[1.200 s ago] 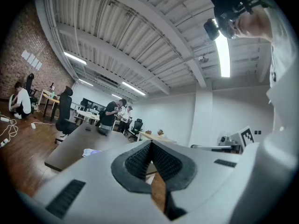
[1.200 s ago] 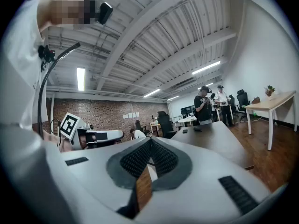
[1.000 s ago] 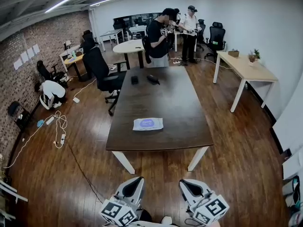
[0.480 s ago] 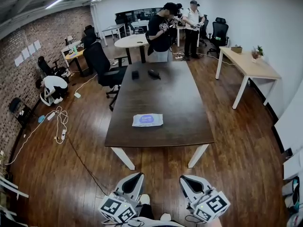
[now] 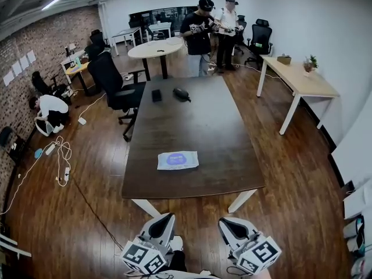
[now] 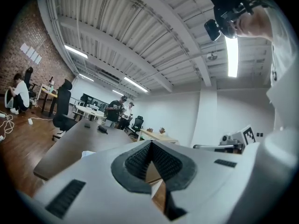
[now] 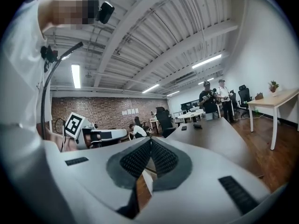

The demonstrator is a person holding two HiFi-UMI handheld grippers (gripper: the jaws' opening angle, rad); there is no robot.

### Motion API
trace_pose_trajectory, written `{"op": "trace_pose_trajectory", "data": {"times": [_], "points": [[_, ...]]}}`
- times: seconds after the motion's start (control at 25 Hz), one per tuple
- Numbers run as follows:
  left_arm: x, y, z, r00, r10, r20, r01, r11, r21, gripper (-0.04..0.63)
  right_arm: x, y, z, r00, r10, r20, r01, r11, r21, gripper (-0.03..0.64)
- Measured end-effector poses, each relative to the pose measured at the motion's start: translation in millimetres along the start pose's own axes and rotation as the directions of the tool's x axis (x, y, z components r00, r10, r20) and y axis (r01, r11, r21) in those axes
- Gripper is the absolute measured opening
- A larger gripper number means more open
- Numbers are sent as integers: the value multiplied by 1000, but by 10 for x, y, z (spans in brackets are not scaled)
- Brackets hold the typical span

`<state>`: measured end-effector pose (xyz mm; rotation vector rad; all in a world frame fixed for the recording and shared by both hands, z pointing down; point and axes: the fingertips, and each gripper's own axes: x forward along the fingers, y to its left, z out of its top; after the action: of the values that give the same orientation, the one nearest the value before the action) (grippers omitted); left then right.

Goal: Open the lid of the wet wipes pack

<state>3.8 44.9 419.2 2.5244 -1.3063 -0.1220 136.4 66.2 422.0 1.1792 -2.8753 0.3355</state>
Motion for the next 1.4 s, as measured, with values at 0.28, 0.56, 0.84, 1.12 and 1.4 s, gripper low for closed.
{"op": "trace_pose_trajectory", "data": {"times": [0.28, 0.56, 0.84, 1.12, 1.4], "points": [[538, 902, 381, 998, -67, -11, 67, 998, -3, 2, 1050, -230, 316, 999, -34, -4, 34, 999, -15, 8], [900, 1573, 558, 987, -158, -23, 158, 987, 0, 2, 1803, -460, 554, 996, -84, 16, 85, 995, -60, 8], [1144, 1980, 417, 986, -155, -57, 151, 986, -64, 2, 2305, -759, 453, 997, -65, -44, 63, 997, -51, 8], [1566, 2426, 197, 993, -34, -111, 26, 997, -73, 2, 2901, -1209, 243, 992, 37, -122, -43, 998, -44, 8], [1982, 2789, -295, 977, 49, -206, -68, 994, -89, 2, 3325, -1557, -42, 961, 161, -225, -181, 981, -69, 8]]}}
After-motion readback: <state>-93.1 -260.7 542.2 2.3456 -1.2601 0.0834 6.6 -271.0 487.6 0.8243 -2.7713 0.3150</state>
